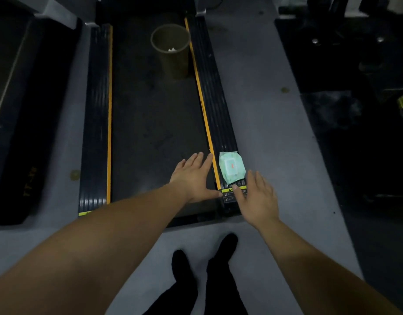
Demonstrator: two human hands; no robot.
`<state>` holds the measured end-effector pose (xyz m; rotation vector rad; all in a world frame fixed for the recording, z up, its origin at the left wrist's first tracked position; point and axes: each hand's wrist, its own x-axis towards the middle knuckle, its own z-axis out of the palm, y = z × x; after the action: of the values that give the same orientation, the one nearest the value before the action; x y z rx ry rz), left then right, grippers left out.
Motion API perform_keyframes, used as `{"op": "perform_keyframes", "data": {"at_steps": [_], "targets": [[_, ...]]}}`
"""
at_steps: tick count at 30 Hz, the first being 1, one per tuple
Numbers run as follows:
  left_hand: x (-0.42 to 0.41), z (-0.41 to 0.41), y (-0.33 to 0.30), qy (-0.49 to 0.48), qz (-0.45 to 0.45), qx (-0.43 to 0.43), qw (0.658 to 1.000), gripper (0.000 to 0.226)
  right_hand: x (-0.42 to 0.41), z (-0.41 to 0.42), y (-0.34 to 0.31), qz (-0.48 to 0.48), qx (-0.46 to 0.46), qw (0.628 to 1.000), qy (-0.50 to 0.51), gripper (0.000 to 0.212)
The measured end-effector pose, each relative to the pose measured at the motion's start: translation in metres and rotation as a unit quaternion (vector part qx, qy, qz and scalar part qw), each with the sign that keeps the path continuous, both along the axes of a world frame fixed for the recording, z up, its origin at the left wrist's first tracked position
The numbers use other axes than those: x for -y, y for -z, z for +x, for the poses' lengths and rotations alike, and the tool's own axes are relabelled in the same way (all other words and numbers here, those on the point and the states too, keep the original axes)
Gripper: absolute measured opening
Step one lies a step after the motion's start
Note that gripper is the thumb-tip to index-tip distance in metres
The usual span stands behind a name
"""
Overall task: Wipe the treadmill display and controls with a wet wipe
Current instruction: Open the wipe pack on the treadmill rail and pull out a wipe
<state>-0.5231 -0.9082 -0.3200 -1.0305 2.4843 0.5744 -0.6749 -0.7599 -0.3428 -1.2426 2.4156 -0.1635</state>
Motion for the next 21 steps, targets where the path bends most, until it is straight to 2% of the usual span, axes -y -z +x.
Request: {"op": "perform_keyframes", "data": {"at_steps": [3,7,13,21], "targets": [[0.018,-0.023,0.027,-0.011,0.005,0.004,1.0,0.124,0.02,-0.022,0.026,0.006,0.029,0.999,0.017,0.09],[0.039,-0.052,0.07,-0.021,0.015,0.009,1.0,0.124,0.041,-0.05,0.067,0.031,0.051,0.998,0.002,0.074],[0.065,-0.089,0.149,-0.009,0.028,-0.006,1.0,0.125,0.064,-0.08,0.151,0.035,0.052,0.998,0.007,0.084],[0.091,-0.122,0.288,0.02,0.031,-0.046,0.998,0.123,0.093,-0.096,0.267,0.031,0.056,0.998,0.02,0.059]]}}
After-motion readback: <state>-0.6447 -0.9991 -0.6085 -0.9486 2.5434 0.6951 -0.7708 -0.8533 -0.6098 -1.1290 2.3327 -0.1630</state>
